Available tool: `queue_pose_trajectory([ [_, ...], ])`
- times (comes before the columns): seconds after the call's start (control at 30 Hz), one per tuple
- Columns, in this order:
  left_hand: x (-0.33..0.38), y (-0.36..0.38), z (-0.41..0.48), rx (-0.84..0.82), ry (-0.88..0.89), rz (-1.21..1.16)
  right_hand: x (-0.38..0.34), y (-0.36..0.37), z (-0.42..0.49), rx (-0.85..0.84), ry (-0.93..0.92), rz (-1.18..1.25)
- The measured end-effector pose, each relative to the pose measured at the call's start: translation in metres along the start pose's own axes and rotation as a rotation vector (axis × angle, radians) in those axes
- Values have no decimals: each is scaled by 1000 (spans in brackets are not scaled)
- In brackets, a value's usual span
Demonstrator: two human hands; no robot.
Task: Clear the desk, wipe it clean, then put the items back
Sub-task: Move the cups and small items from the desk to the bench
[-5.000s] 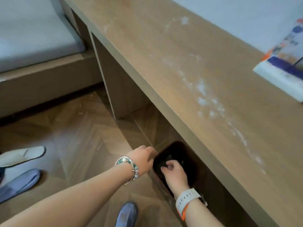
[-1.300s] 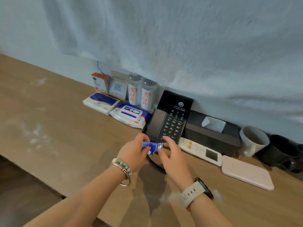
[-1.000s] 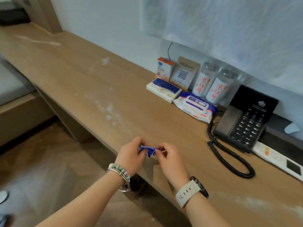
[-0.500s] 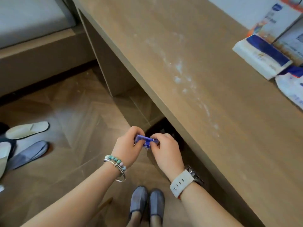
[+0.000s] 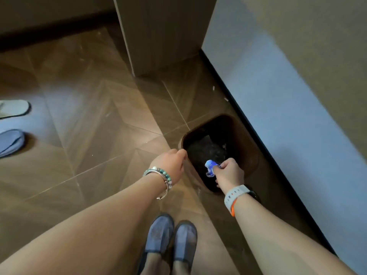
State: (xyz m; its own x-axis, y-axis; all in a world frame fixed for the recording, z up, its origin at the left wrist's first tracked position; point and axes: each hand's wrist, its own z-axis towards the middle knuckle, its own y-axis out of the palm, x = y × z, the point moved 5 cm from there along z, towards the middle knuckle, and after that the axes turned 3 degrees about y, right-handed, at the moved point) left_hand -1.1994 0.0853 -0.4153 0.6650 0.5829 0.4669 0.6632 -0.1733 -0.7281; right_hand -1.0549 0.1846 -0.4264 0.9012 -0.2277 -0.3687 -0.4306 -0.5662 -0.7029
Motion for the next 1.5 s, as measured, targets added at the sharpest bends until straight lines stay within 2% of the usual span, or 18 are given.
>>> queue_pose_trajectory([
  [0.13, -2, 36, 17, -40, 4, 42, 14, 15, 27, 34, 37, 44],
  [0.37, 10, 23, 3, 0, 18, 226, 7, 9, 8, -140, -12, -44],
  [0.53, 41, -49, -29, 92, 11, 268, -39, -31, -56, -202, -133, -97],
  [0.73, 89, -167, -101, 237, 3, 313, -116, -106, -176, -170, -526, -225],
  [0.87, 133, -229, -155, 320, 120, 339, -146, -167, -241, -21, -690, -219],
  [1.0, 188, -268, -187, 377, 276, 400, -150, -222, -266, 99, -736, -122],
  [1.23, 305, -270, -199, 394, 527, 462, -98, -321, -260, 308, -629, -45],
  [1.5, 466, -168, -207, 280, 811, 534, 51, -431, -246, 522, -419, -42],
])
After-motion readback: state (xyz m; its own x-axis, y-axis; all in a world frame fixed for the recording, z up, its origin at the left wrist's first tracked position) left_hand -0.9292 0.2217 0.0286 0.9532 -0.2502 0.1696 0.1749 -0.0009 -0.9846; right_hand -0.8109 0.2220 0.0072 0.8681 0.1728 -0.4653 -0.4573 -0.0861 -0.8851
